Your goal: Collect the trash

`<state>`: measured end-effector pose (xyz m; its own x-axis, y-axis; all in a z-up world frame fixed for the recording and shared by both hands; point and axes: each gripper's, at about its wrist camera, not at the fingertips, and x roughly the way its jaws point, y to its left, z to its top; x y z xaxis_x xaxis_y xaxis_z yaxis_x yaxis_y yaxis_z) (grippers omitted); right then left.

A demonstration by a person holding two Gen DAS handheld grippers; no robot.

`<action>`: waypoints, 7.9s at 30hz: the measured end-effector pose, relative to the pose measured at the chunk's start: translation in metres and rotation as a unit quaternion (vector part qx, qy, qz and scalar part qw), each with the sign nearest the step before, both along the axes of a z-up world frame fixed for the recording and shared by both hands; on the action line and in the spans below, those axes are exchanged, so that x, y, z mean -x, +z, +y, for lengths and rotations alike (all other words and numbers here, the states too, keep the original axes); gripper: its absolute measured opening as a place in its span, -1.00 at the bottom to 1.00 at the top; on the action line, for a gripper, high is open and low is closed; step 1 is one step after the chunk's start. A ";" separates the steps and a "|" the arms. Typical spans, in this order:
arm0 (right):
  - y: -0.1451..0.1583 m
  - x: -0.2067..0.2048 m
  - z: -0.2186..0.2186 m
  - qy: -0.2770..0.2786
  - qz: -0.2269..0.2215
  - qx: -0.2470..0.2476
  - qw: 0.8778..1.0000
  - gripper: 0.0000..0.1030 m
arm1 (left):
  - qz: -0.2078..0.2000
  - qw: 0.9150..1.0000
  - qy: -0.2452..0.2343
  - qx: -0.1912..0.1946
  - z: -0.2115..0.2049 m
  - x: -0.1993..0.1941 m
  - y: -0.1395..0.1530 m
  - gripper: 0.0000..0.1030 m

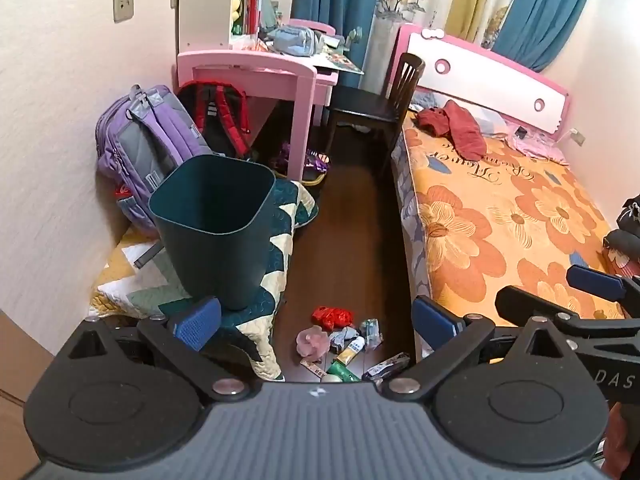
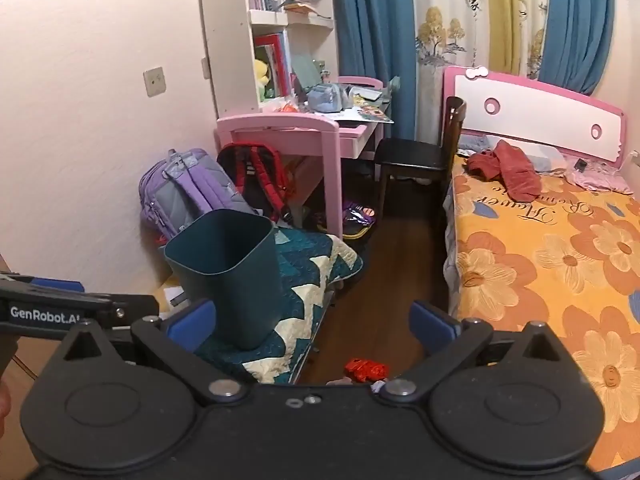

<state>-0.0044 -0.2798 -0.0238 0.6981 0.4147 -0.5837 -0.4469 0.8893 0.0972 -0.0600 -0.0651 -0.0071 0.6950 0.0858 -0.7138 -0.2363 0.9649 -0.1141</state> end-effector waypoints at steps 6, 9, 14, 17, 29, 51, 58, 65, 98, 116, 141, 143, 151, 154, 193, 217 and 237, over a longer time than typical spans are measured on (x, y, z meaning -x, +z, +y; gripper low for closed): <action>0.002 0.011 -0.020 0.004 0.002 -0.007 1.000 1.00 | 0.000 1.000 0.011 0.003 -0.020 0.013 0.004 0.98; 0.001 0.014 -0.026 0.004 0.004 -0.009 1.000 1.00 | 0.004 1.000 0.014 0.003 -0.028 0.018 0.006 0.98; -0.003 0.022 -0.041 -0.001 0.016 -0.011 1.000 1.00 | 0.012 1.000 0.017 0.000 -0.046 0.028 0.006 0.98; -0.003 0.026 -0.046 -0.002 0.020 -0.013 1.000 1.00 | 0.019 1.000 0.018 0.003 -0.051 0.032 0.006 0.98; -0.001 0.031 -0.047 0.001 0.019 -0.022 1.000 1.00 | 0.029 0.999 0.026 -0.015 -0.052 0.040 0.015 0.98; -0.004 0.022 -0.047 -0.018 0.035 -0.015 0.999 1.00 | 0.044 0.999 0.022 -0.002 -0.053 0.034 0.010 0.98; -0.006 0.018 -0.052 -0.020 0.038 -0.016 0.999 1.00 | 0.042 0.999 0.020 -0.001 -0.053 0.030 0.009 0.98; -0.006 0.007 -0.054 -0.028 0.040 -0.015 0.999 1.00 | 0.043 0.999 0.017 -0.001 -0.055 0.018 0.014 0.98; -0.093 -0.112 0.018 -0.199 0.113 -0.024 0.973 0.99 | 0.017 0.977 -0.212 -0.016 0.068 -0.186 -0.069 0.98; -0.450 -0.206 -0.015 -0.080 0.297 0.117 0.944 0.56 | 0.227 0.950 -0.216 0.016 -0.003 -0.244 -0.420 0.98; -0.821 -0.223 -0.036 -0.148 0.394 0.059 0.905 0.32 | 0.343 0.918 -0.182 0.073 -0.074 -0.338 -0.823 0.98; -0.828 -0.223 -0.034 -0.153 0.395 0.061 0.904 0.32 | 0.350 0.916 -0.184 0.069 -0.078 -0.336 -0.833 0.97; -0.846 -0.222 -0.035 -0.177 0.400 0.058 0.897 0.05 | 0.369 0.912 -0.169 0.065 -0.079 -0.329 -0.861 0.57; -0.844 -0.220 -0.036 -0.179 0.397 0.053 0.898 -0.08 | 0.365 0.912 -0.179 0.057 -0.084 -0.329 -0.863 0.51; -0.265 -0.178 0.020 -0.028 0.277 0.053 0.959 -0.53 | 0.239 0.946 -0.217 -0.041 0.021 -0.265 -0.359 0.33; -0.067 -0.222 0.186 0.123 0.101 0.038 0.987 -0.53 | 0.062 0.995 -0.072 -0.022 0.161 -0.251 -0.096 0.33; -0.137 -0.262 0.346 0.195 0.159 0.134 0.958 -0.52 | 0.138 0.990 -0.020 -0.008 0.300 -0.295 -0.137 0.35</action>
<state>0.2573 0.0665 -0.1603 0.2883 0.4139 -0.8635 -0.7365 0.6721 0.0763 0.2349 0.2352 -0.1441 0.4769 0.0755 -0.8757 -0.2174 0.9755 -0.0343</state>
